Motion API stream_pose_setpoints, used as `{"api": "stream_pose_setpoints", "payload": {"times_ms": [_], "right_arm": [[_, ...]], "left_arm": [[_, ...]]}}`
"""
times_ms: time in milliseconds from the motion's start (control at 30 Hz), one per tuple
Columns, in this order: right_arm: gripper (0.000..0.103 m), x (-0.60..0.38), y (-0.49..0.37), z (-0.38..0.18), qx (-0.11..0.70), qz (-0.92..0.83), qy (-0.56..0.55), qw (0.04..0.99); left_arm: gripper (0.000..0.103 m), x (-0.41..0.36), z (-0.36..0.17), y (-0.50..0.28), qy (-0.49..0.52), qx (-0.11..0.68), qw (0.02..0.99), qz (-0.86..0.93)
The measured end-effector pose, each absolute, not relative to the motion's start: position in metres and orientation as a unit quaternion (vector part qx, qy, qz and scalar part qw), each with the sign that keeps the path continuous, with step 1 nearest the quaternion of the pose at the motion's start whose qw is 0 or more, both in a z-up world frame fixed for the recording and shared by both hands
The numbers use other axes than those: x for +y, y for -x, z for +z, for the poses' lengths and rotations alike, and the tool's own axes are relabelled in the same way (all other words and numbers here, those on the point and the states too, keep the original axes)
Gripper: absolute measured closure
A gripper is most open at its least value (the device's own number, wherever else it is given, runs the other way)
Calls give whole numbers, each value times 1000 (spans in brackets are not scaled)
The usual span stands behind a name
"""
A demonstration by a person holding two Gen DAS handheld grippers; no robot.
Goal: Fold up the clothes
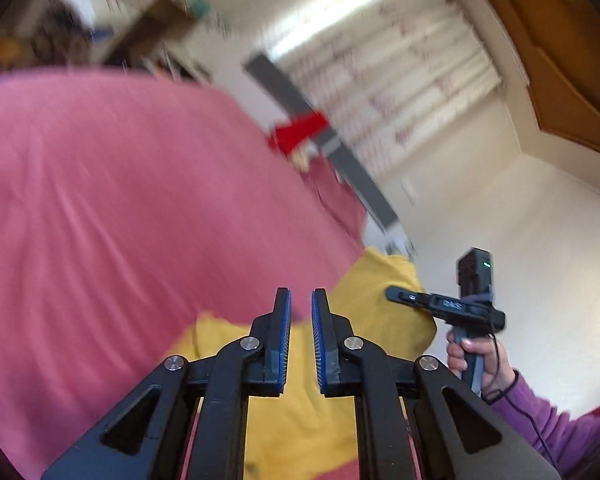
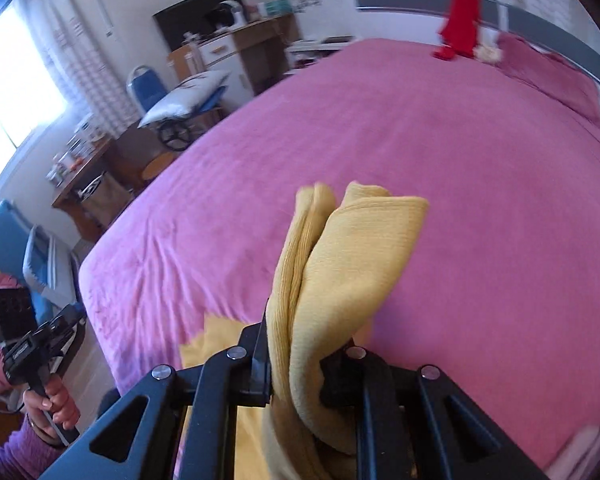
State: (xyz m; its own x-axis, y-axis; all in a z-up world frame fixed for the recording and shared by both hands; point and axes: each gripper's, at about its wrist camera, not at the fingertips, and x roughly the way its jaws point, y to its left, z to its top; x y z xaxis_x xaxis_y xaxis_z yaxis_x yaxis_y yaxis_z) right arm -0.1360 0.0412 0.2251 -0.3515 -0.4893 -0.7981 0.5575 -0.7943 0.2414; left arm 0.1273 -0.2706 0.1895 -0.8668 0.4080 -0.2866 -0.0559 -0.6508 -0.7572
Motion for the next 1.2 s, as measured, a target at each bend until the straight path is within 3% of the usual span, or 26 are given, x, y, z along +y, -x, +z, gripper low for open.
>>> {"api": "stream_pose_setpoints", "payload": {"times_ms": [67,200,333,433,500,533,567,700,800,967,1133,1200], "right_arm": [[88,5,153,216,61,-813,-484,319],[88,-37,172,201,87,-801,-502,314],[88,-9,160,203,70,-806,-506,299],[88,43,147,215,39,-818,-502,277],[88,87,138,222,22,-826,-499,260],[88,114,134,223,13,-830,-500,247],[88,136,133,217,2,-831,-505,233],[88,218,136,178,-59,-820,-537,187],[88,262,145,118,-130,-794,-567,175],[88,290,154,54,-210,-765,-582,180],[88,290,161,43,-231,-757,-579,196],[88,288,163,43,-226,-756,-581,199]], "left_arm": [[92,-313,177,-140,235,-409,99,876],[92,-327,118,-139,311,-460,68,829],[92,-281,64,-116,384,-500,118,767],[86,-238,58,-93,410,-502,140,748],[73,-216,65,-80,417,-503,157,740],[57,-211,68,-79,427,-495,150,742],[51,-208,69,-77,433,-489,141,744],[51,-204,64,-69,465,-483,96,736],[49,-202,61,-73,469,-490,79,731],[21,-186,56,-44,463,-510,98,718],[23,-159,66,-8,483,-464,167,724],[41,-146,71,2,492,-431,177,735]]}}
